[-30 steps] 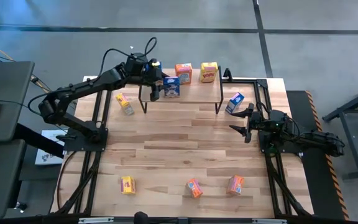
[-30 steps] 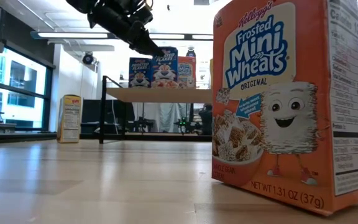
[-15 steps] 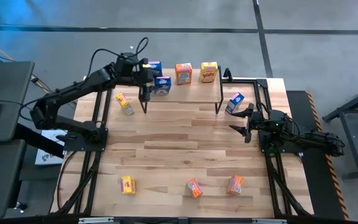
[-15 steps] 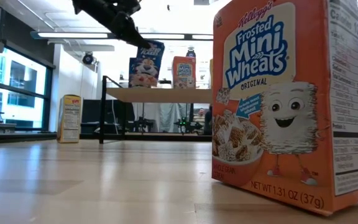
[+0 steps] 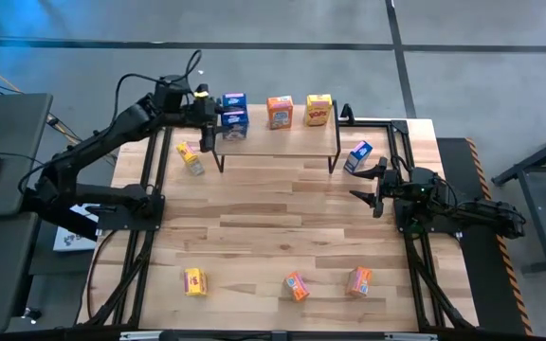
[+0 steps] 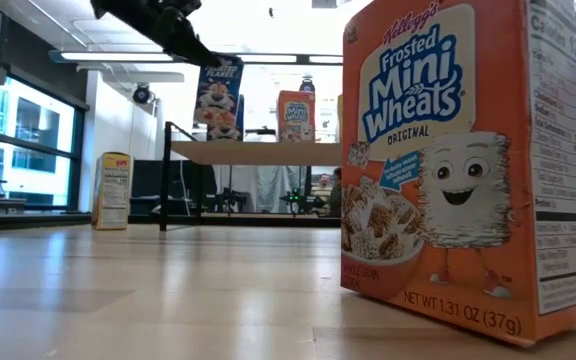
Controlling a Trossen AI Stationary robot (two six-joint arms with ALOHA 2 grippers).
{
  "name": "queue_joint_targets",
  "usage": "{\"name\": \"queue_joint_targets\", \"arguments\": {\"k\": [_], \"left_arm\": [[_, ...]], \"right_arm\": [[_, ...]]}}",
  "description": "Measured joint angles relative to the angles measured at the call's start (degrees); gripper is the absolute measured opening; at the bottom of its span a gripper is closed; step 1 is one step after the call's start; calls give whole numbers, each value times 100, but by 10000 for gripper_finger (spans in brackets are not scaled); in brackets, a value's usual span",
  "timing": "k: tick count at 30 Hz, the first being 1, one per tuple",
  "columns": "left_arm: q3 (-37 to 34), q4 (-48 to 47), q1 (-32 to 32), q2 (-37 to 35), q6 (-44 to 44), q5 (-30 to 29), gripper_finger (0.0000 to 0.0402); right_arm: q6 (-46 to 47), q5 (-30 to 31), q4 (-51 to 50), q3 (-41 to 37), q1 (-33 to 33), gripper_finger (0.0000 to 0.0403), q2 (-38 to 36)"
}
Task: Stack cereal on shelf
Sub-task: Put the bottom blue cereal box aligned with the other blue cereal box on the shelf
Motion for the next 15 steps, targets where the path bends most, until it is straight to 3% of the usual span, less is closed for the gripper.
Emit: {"name": "queue_joint_targets", "arguments": {"k": [6,15], "left_arm": [[-603,914,309,-277,-142,435,193],[-651,983,713,-37,-65,1139,193]], "right_arm": [[2,0,-2,0,-1,273,-1],[0,0,0,0,1,273,1]]}}
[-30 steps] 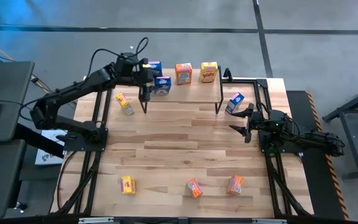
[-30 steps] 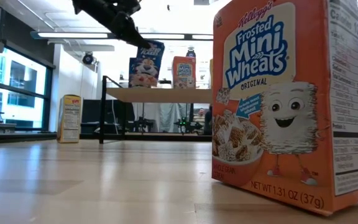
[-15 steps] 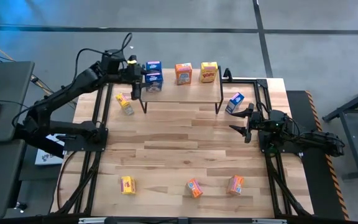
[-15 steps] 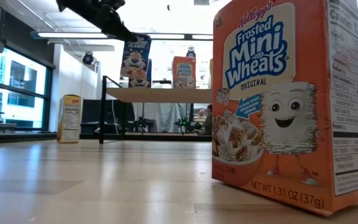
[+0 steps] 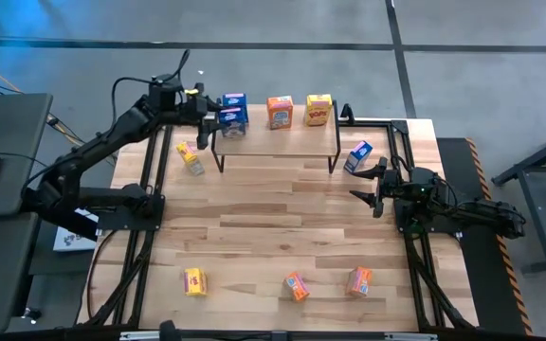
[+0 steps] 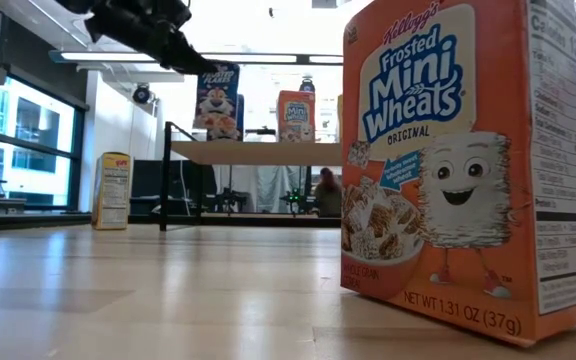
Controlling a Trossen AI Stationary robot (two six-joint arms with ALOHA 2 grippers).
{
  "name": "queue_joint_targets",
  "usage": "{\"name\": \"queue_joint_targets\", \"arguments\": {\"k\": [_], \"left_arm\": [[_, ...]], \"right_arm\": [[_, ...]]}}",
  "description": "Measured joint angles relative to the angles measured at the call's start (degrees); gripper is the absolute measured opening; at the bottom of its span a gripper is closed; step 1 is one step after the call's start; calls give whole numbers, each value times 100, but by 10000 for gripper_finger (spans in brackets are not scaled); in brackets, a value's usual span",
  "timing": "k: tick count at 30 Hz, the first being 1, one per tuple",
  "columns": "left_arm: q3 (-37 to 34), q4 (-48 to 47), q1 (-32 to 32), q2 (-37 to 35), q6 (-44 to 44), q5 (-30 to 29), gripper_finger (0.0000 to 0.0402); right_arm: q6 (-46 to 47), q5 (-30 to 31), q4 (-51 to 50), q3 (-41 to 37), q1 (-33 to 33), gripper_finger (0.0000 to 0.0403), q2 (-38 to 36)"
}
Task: Stack cereal on shelf
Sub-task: Put the bottom blue cereal box aligned with the other blue cereal box on the shelf
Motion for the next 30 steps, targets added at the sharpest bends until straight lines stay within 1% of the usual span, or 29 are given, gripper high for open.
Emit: {"name": "queue_joint_targets", "arguments": {"k": [3,11,27,30], "left_arm": [[0,1,91,132,-33,184,193],[0,141,216,357,-44,393,193],[-6,314,221,357,-192,460,193],[-137,536,221,357,-327,459,193]], "right_arm": [[-1,0,0,0,0,273,0],[-1,0,0,0,0,273,-1],[-1,0,-1,0,0,273,-1],[1,0,-1,0,0,273,-2]]}}
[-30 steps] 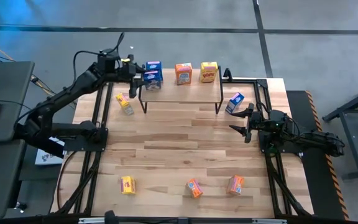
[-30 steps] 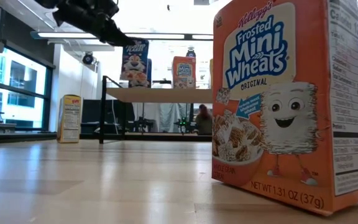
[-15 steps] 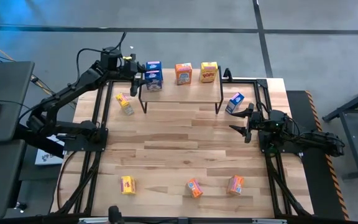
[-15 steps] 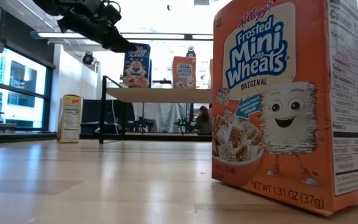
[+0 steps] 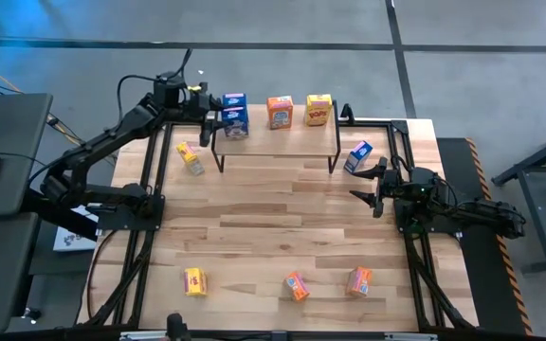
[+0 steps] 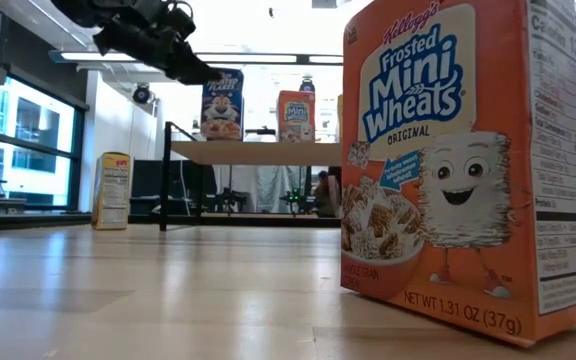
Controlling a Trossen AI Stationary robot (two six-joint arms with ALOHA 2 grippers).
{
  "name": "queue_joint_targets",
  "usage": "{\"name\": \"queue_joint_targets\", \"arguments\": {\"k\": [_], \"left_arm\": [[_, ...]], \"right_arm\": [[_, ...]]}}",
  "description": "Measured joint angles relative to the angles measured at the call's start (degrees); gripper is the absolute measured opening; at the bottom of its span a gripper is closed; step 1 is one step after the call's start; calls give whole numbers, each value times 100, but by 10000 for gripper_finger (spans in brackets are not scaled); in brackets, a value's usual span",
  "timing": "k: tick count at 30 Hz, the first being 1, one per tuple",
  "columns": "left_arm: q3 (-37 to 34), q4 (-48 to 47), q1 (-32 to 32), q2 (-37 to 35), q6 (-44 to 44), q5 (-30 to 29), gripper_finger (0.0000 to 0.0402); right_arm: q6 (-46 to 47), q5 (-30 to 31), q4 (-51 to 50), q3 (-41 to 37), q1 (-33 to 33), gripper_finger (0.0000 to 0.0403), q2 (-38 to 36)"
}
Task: Stack cereal on shelf
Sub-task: Put the bottom blue cereal box aligned with the other blue cereal box on the shelf
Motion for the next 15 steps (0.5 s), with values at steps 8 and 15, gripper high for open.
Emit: {"name": "queue_joint_targets", "arguments": {"k": [8,15], "left_arm": [[-92,106,0,2,-58,-5,193],[-88,97,4,84,-60,-58,193]], "right_arm": [[0,0,0,0,0,273,2],[-1,0,0,0,0,273,2]]}}
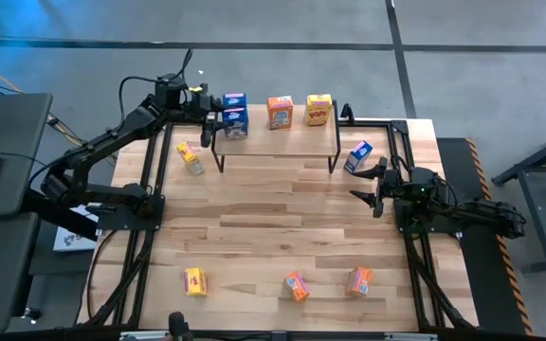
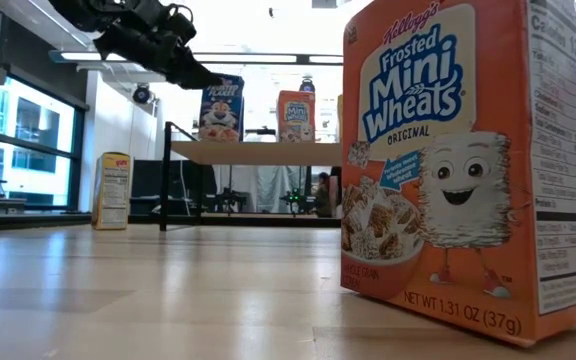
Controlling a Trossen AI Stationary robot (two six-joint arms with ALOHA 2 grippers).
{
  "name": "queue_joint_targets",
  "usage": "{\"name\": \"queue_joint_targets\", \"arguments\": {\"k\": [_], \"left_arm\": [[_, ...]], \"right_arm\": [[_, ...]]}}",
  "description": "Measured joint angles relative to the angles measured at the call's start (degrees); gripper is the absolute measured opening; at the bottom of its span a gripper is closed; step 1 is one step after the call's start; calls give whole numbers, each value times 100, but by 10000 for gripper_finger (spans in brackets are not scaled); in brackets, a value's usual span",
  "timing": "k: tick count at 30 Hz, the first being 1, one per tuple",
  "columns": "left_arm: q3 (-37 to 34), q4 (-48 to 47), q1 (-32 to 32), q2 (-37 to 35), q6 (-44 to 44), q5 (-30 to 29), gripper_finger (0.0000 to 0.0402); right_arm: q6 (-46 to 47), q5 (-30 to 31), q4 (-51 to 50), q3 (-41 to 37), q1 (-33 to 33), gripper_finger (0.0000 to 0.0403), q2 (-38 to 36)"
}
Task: Stack cereal on shelf
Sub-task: Put the bottom blue cereal box aligned with the other blue cereal box on the shelf
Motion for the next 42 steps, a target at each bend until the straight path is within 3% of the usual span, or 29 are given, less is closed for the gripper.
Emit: {"name": "queue_joint_targets", "arguments": {"k": [16,33,42], "left_arm": [[0,140,0,228,-56,71,195],[0,138,0,224,-168,55,246],[2,140,0,-22,-198,-22,251]], "right_arm": [[-1,0,1,0,0,273,-2],[-1,0,0,0,-2,273,-2],[-1,0,-1,0,-1,273,-1]]}}
